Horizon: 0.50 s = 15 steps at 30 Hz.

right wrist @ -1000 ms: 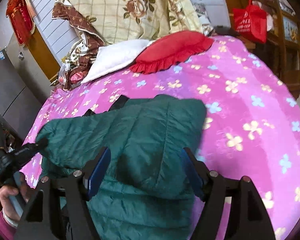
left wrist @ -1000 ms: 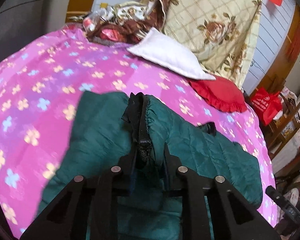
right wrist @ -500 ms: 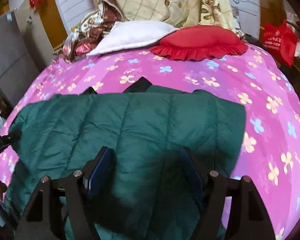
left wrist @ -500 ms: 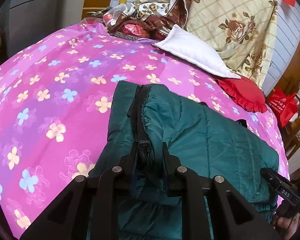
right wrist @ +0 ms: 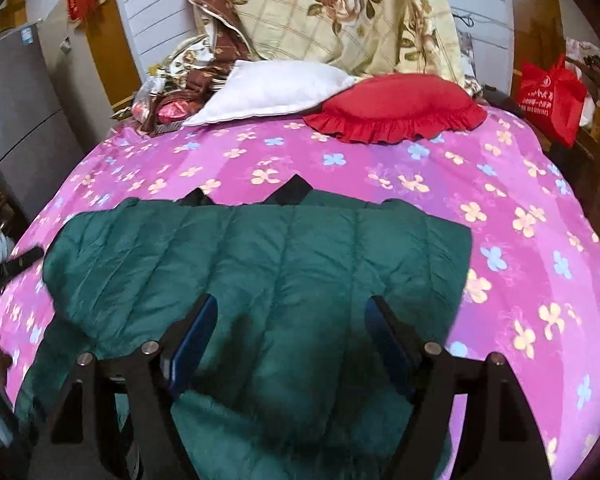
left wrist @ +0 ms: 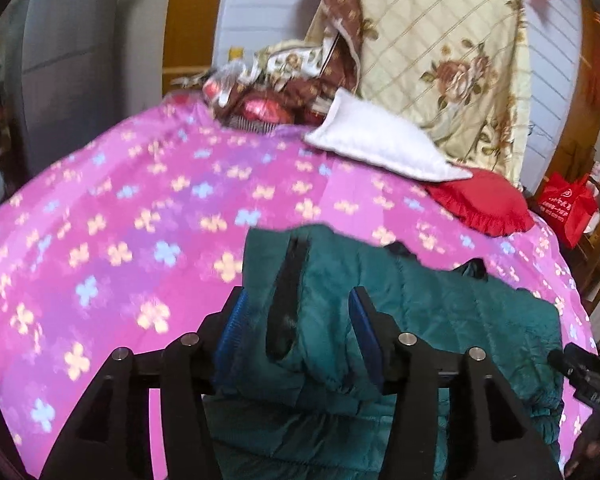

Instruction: Fold large clothes

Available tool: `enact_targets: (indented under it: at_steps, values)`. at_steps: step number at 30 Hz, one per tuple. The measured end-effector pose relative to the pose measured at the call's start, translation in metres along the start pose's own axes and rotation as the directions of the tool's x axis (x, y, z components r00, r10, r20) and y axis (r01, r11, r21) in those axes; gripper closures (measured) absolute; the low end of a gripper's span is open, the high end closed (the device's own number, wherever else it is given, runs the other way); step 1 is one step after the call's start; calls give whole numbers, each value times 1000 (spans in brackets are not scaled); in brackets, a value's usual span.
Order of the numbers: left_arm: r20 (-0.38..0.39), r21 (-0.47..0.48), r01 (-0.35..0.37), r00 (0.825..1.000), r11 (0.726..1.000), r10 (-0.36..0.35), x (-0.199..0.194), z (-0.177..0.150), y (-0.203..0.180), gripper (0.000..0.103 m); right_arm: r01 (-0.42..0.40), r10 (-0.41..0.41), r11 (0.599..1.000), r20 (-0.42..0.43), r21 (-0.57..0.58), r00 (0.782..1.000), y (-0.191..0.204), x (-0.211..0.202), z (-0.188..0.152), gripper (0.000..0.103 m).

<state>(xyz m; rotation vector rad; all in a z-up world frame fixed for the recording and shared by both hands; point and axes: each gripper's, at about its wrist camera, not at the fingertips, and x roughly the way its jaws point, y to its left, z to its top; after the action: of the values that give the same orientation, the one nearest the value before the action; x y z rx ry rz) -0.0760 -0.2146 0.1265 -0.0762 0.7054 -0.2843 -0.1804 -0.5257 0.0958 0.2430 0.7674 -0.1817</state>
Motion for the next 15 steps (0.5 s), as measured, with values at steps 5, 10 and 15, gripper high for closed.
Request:
enact_targets:
  at_steps: [5,10,15]
  values:
    - [-3,27,17,1000,999,-17,1,-1,-11,68,18,-18,999,-12,-27,1000,4,-9,-12,23]
    - [-41,56,4,999,998,-2,16,-13,-22,68,39,-40,999,-50,-35,998,8,10,-26,23]
    - [-90,84,-30,995,996,38,39,-23,-30,68,38,-43,998,-85,-53,995,11,34,-29,20]
